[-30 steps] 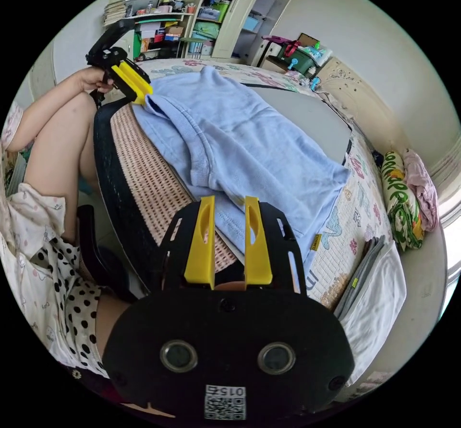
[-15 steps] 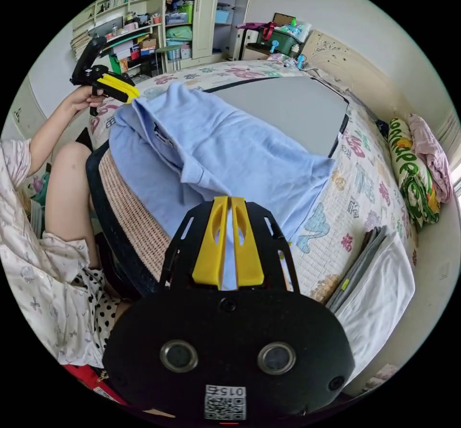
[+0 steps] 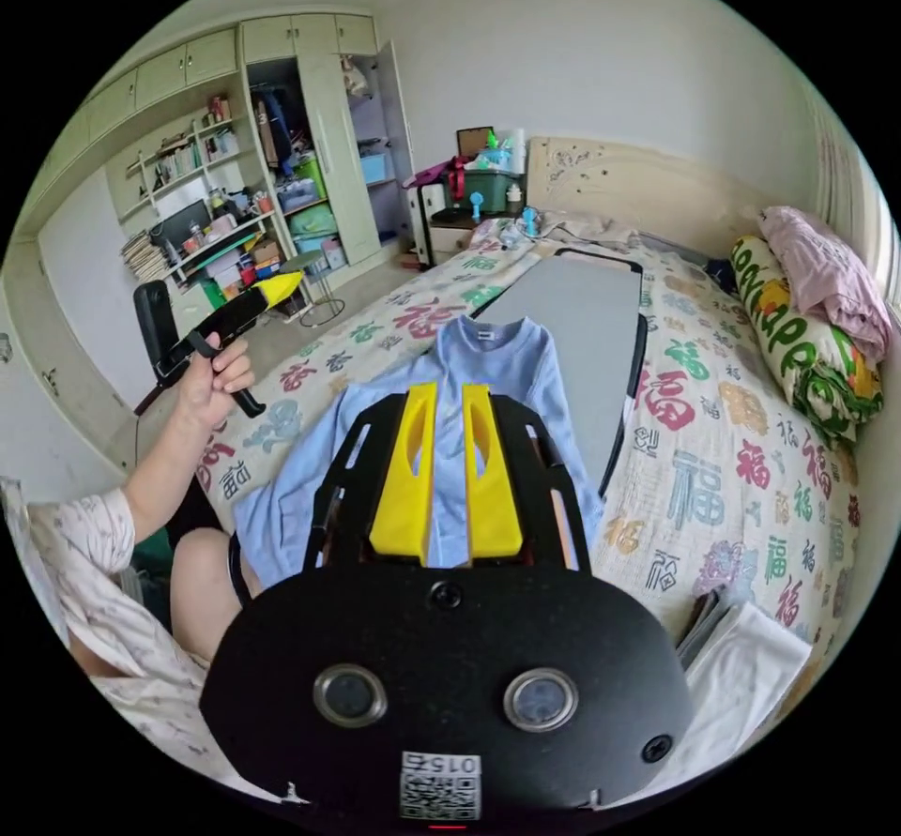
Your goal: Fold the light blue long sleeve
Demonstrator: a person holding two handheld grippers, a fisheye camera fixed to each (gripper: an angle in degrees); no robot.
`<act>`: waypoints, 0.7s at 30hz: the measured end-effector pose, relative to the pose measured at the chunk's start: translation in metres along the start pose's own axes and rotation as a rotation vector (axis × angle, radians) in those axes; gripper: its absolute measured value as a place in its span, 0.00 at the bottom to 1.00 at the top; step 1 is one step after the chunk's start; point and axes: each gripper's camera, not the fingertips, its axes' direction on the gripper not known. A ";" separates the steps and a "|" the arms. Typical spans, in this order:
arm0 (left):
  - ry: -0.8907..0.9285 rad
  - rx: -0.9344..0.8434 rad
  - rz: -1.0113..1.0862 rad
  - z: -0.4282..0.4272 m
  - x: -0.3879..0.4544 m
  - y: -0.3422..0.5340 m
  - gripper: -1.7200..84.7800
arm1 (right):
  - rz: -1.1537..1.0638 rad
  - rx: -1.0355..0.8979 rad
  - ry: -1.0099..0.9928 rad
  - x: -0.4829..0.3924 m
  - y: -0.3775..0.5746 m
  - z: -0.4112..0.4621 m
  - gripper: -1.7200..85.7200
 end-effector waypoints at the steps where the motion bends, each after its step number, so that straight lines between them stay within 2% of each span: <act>1: 0.016 -0.020 0.006 -0.002 0.007 0.015 0.11 | 0.023 -0.023 -0.032 -0.003 0.028 0.003 0.10; 6: 0.075 -0.154 0.006 0.009 0.056 0.104 0.12 | 0.142 -0.156 -0.034 -0.009 0.100 0.036 0.13; 9: 0.142 -0.277 0.030 0.045 0.080 0.105 0.13 | 0.155 -0.261 0.016 -0.017 0.096 0.052 0.15; 11: 0.231 -0.458 0.060 0.090 0.108 0.104 0.14 | 0.177 -0.307 -0.003 -0.015 0.087 0.057 0.15; 14: 0.271 -0.516 0.085 0.123 0.138 0.129 0.17 | 0.199 -0.378 -0.058 -0.006 0.072 0.056 0.14; 18: 0.188 -0.652 0.211 0.173 0.190 0.127 0.18 | 0.163 -0.456 -0.112 0.003 0.057 0.043 0.13; 21: 0.163 -0.644 0.236 0.197 0.216 0.122 0.19 | 0.135 -0.491 -0.150 0.010 0.037 0.030 0.11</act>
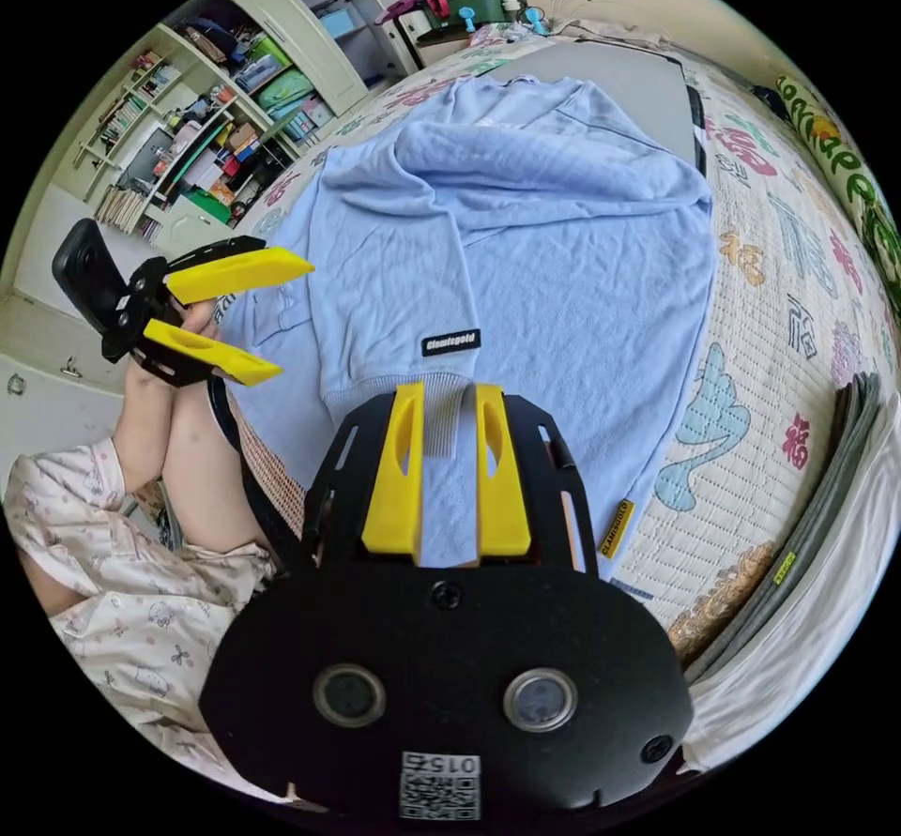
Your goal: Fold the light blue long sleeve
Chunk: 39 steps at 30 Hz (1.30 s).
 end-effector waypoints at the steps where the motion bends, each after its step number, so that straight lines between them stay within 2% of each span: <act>1: 0.020 -0.001 -0.007 0.010 0.006 -0.011 0.20 | -0.008 -0.013 -0.012 0.002 -0.004 -0.007 0.11; 5: 0.144 -0.003 0.002 0.040 0.025 -0.054 0.20 | -0.034 -0.013 -0.061 0.010 -0.012 -0.034 0.09; 8: 0.168 -0.087 0.021 0.066 0.038 -0.074 0.22 | -0.043 0.066 -0.209 0.024 -0.014 -0.067 0.06; 10: 0.155 -0.119 0.047 0.073 0.049 -0.081 0.23 | -0.088 0.172 -0.412 0.031 -0.015 -0.094 0.05; 14: 0.041 -0.084 0.065 0.062 0.070 -0.097 0.24 | -0.121 0.250 -0.502 0.029 -0.022 -0.110 0.03; 20: 0.050 -0.038 -0.121 0.057 0.042 -0.109 0.22 | -0.015 0.319 -0.619 0.039 -0.036 -0.114 0.02; 24: 0.089 -0.019 -0.204 0.060 0.024 -0.113 0.20 | -0.113 0.320 -0.779 0.026 -0.049 -0.115 0.02; 30: 0.052 -0.114 -0.245 0.092 0.018 -0.127 0.16 | -0.118 0.346 -0.677 0.014 -0.060 -0.129 0.01; 32: -0.009 -0.172 -0.188 0.108 0.031 -0.137 0.15 | -0.106 0.362 -0.576 0.015 -0.059 -0.143 0.01; 35: -0.055 -0.186 -0.150 0.114 0.046 -0.148 0.15 | -0.006 0.322 -0.284 0.022 -0.056 -0.154 0.01; 37: -0.060 -0.187 -0.147 0.117 0.050 -0.152 0.15 | 0.032 0.208 -0.074 0.021 -0.059 -0.143 0.01; 39: -0.035 -0.184 -0.164 0.119 0.048 -0.156 0.15 | -0.012 0.112 -0.035 0.018 -0.066 -0.125 0.01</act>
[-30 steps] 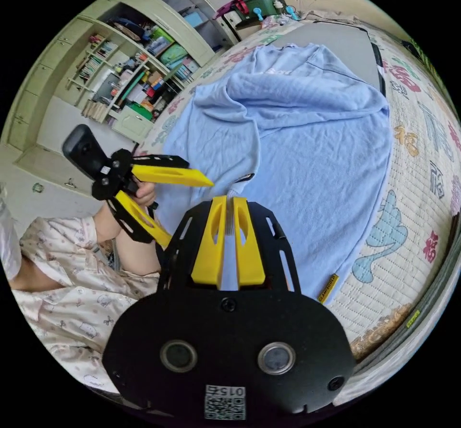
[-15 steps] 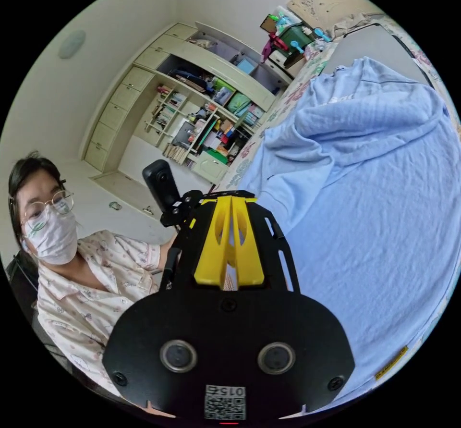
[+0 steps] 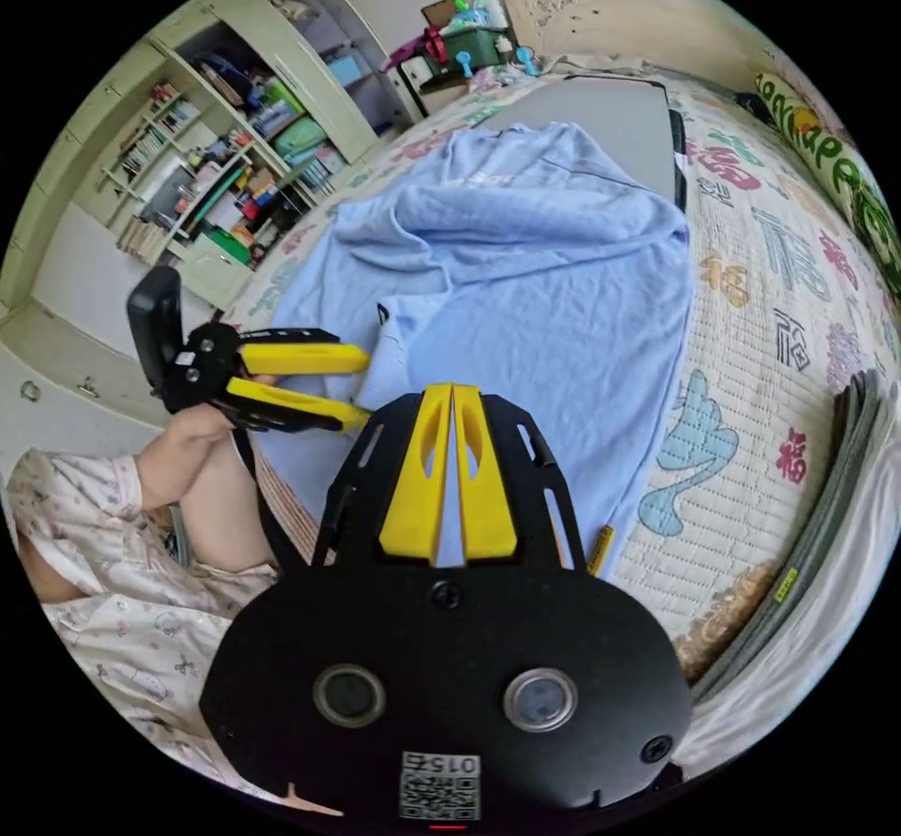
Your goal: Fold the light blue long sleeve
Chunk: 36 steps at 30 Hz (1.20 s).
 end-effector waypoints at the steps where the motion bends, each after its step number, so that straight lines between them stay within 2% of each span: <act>1: 0.010 0.001 -0.005 0.000 -0.001 -0.001 0.16 | -0.020 -0.059 -0.007 -0.002 -0.007 0.015 0.01; 5: 0.076 0.014 -0.046 0.002 -0.012 -0.004 0.16 | -0.091 -0.045 -0.041 -0.014 -0.023 0.018 0.01; 9: 0.173 0.051 -0.062 0.000 -0.022 -0.001 0.17 | -0.117 -0.034 -0.197 -0.010 -0.026 0.000 0.01; 11: 0.249 0.053 0.021 -0.003 -0.016 -0.001 0.19 | -0.104 -0.014 -0.235 -0.001 -0.024 -0.010 0.01; 16: 0.238 0.070 0.086 0.002 0.010 -0.004 0.23 | -0.120 0.081 -0.490 0.021 -0.026 -0.035 0.01; 21: 0.244 0.067 0.056 0.013 0.004 -0.008 0.23 | -0.149 0.105 -0.515 0.023 -0.028 -0.045 0.01; 26: 0.342 0.098 -0.002 0.023 -0.015 -0.003 0.23 | -0.145 0.127 -0.596 0.043 -0.021 -0.057 0.01; 36: 0.302 0.082 0.008 0.050 -0.013 0.000 0.18 | -0.166 0.133 -0.617 0.071 -0.007 -0.075 0.01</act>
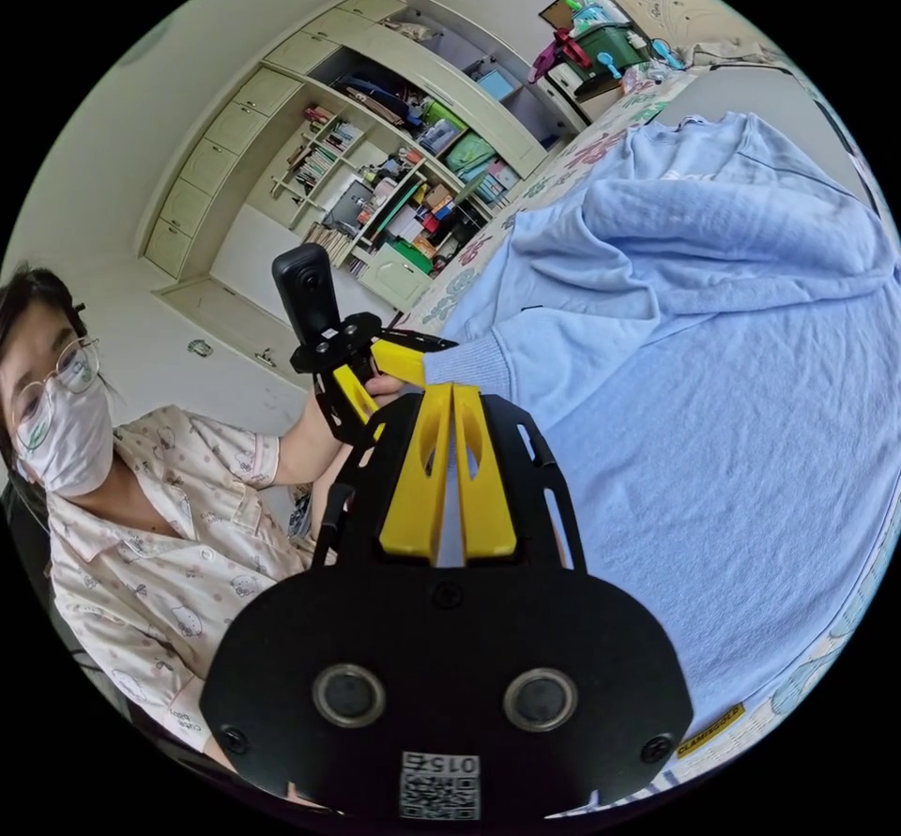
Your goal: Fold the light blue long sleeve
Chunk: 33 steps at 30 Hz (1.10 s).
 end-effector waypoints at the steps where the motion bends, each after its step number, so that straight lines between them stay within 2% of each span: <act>1: 0.000 -0.001 0.001 0.002 0.000 0.001 0.18 | -0.002 -0.001 -0.001 0.001 0.002 -0.003 0.01; 9: 0.116 -0.008 -0.040 0.010 -0.034 0.015 0.13 | -0.001 0.009 -0.003 0.013 0.022 -0.022 0.01; 17: 0.050 -0.001 -0.073 0.008 -0.051 0.039 0.08 | -0.011 0.010 0.069 0.026 0.053 -0.044 0.01; 25: 0.103 0.022 -0.157 0.027 -0.069 0.056 0.08 | -0.101 -0.194 0.060 0.035 0.090 -0.003 0.01; 33: 0.094 0.016 -0.175 0.054 -0.066 0.065 0.09 | -0.104 -0.243 0.061 0.064 0.140 0.022 0.01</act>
